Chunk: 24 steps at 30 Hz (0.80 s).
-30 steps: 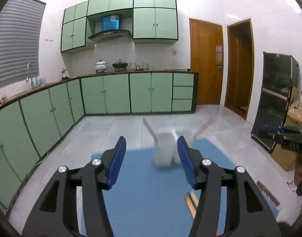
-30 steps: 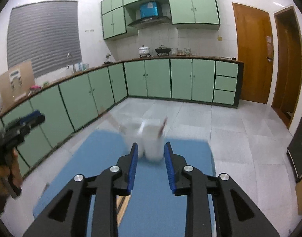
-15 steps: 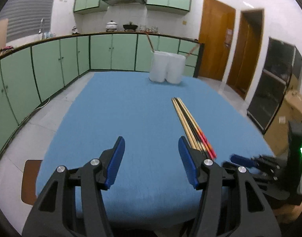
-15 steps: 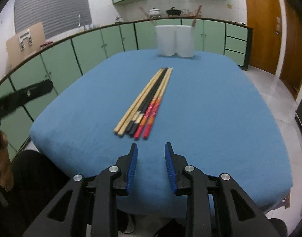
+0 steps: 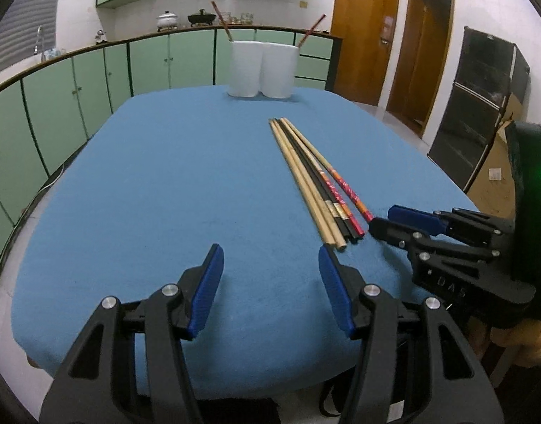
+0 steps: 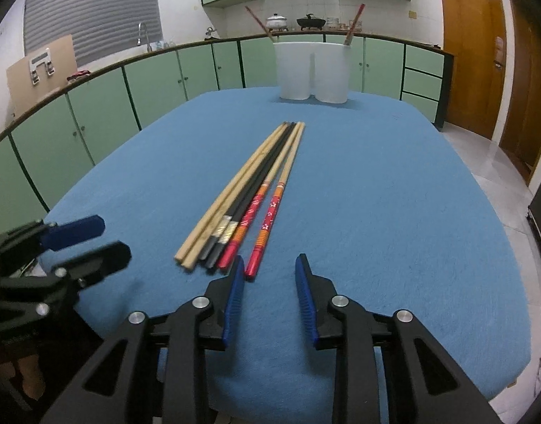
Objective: Organize utensils
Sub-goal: 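Release the chopsticks and bring both tools back to the chopstick row, then grasp a plain wooden chopstick with the left tool while the right tool grasps a red-patterned one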
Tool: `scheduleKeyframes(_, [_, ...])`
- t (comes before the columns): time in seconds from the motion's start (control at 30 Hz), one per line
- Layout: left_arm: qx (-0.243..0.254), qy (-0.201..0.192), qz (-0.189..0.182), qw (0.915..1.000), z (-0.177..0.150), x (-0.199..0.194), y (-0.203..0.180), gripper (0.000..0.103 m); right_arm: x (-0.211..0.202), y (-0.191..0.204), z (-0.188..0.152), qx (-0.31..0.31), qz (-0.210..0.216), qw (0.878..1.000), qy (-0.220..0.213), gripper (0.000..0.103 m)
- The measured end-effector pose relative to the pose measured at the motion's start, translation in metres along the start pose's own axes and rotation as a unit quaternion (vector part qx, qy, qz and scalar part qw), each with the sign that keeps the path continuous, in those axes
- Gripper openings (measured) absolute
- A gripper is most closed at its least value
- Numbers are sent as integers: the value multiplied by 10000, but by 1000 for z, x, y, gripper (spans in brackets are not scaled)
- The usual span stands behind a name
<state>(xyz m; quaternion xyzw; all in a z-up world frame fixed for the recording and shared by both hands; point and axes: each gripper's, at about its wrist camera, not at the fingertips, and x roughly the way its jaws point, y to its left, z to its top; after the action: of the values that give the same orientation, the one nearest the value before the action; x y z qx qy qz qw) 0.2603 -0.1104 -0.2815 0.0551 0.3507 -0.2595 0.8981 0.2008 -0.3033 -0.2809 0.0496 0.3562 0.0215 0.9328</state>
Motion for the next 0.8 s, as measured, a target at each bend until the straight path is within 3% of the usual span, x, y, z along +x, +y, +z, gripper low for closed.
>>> scheduleKeyframes(0.23, [237,130,-43,9996,1,20,-18,53,-2,-10,2,53,15,10000,-5,21])
scheduleKeyframes(0.6, [146,25,109,9998,5,31,-23,51,-3,-22,1,204,-27,9998,-24,21])
scheduleKeyframes(0.77, [42,-69,175,9998,5,31,-18,30,-1,-16,1,133,-48,9999,-95,25])
scheduleKeyframes(0.8, [39,-89,162,9998,5,31,-18,19,0,-15,1,112,-71,9999,-105,25])
